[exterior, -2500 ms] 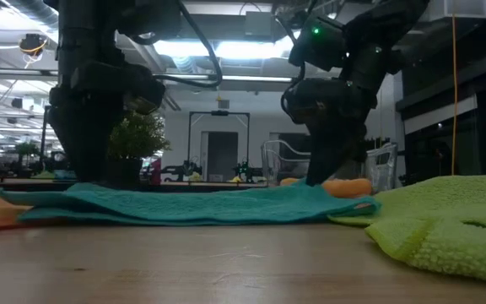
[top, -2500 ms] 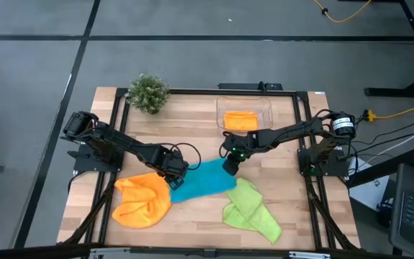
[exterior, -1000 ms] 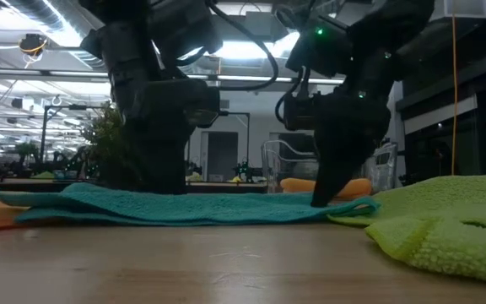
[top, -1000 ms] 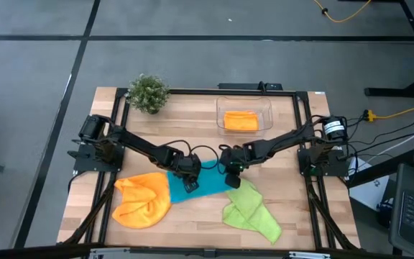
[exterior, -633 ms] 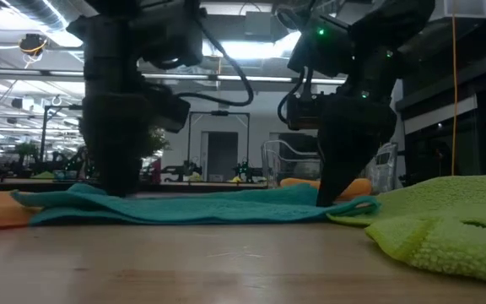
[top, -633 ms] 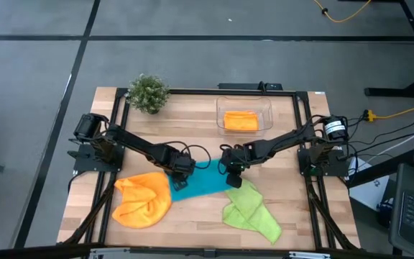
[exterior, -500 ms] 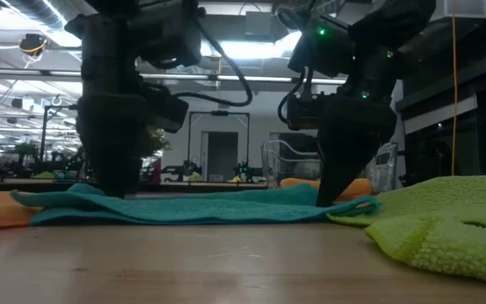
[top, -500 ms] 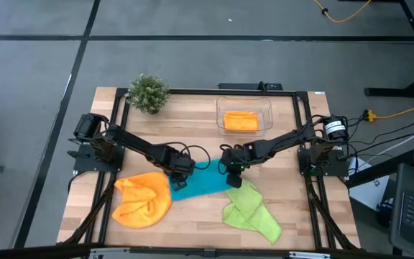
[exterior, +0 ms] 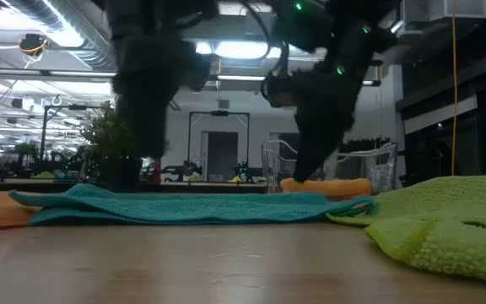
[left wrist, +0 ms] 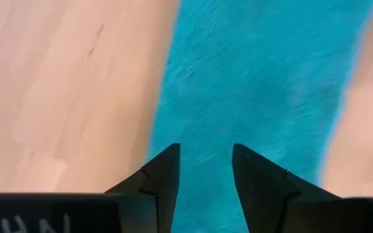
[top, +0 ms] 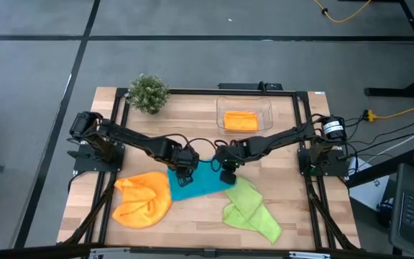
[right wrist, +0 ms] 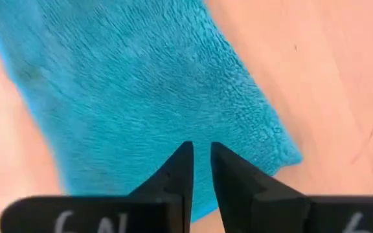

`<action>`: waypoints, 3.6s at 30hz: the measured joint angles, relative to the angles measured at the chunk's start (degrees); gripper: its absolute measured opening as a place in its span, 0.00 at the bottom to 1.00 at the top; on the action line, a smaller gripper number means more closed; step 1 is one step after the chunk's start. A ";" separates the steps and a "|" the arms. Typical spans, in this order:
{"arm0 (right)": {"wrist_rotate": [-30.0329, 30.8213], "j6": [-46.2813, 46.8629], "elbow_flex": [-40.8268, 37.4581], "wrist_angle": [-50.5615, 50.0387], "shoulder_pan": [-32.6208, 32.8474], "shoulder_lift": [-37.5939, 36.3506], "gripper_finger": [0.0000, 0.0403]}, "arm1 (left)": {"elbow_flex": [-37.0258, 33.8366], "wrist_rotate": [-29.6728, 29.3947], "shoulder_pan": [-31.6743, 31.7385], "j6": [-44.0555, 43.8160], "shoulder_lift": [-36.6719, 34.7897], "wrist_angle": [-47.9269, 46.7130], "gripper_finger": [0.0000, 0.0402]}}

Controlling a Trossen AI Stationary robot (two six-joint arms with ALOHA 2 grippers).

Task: Fold microfiber towels
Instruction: Fold the blue microfiber cloth

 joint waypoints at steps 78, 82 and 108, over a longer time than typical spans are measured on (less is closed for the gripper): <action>1.48 13.25 -2.98 11.26 0.17 7.03 0.08 | -5.40 6.86 -7.10 -4.47 -25.03 3.94 0.34; 2.95 12.09 -3.10 16.57 -1.82 7.65 0.08 | -5.40 6.55 -7.91 -4.47 -25.03 4.26 0.34; -11.18 -4.85 35.78 -47.52 -3.12 9.14 0.08 | -5.40 5.02 -8.43 -4.50 -25.03 7.09 0.34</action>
